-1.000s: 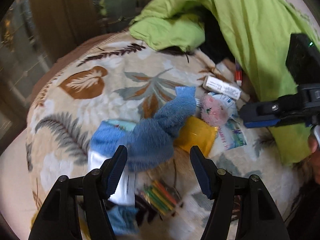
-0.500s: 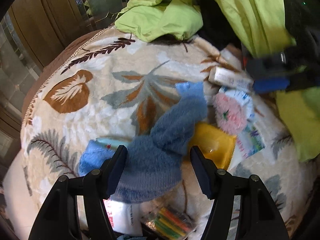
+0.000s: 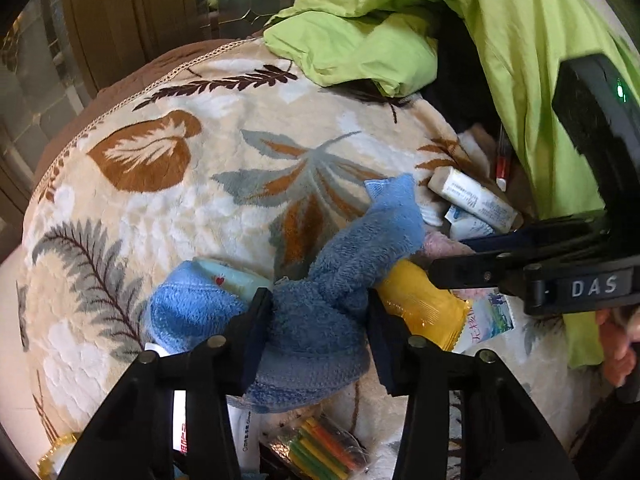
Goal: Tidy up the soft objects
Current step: 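Grasp the blue towel with the left gripper while the right grasps the pink plush toy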
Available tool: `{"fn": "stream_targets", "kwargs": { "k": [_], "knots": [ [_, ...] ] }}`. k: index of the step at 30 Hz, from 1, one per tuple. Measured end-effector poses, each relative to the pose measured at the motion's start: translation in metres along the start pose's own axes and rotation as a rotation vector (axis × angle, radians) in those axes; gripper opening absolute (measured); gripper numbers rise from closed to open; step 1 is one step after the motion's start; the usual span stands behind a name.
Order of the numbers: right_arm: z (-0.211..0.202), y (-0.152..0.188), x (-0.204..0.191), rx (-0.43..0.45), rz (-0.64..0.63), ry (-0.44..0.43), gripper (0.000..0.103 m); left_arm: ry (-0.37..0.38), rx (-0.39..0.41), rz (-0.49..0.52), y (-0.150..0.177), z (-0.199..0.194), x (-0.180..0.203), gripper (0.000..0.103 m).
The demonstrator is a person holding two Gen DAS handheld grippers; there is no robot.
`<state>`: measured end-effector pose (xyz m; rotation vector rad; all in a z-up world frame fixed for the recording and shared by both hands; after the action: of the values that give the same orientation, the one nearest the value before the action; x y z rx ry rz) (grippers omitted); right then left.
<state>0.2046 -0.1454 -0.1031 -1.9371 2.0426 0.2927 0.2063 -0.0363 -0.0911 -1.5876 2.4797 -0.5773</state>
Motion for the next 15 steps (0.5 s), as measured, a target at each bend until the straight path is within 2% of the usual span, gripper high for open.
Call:
{"fn": "stream_targets", "kwargs": {
  "k": [3, 10, 15],
  "knots": [
    [-0.004, 0.006, 0.004, 0.04, 0.002, -0.016, 0.037, 0.005, 0.011, -0.007, 0.003, -0.006, 0.001, 0.04],
    [-0.04, 0.023, -0.003, 0.107, -0.012, -0.076, 0.037, 0.061, 0.067, -0.079, 0.012, -0.039, 0.0, 0.037],
    [-0.055, 0.038, -0.018, 0.125, -0.031, -0.119, 0.037, 0.078, 0.117, -0.122, 0.022, -0.073, -0.002, 0.028]
  ]
}}
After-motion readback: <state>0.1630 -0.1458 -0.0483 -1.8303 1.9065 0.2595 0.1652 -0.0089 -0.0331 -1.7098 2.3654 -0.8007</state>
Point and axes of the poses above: each gripper's, at about its wrist camera, not at the fingertips, and z roughly the way its jaws point, x to its right, y to its underside, the point moved 5 cm from there along z, roughly the way its jaws point, and after that the axes turned 7 degrees about -x, right-handed, at the moved point
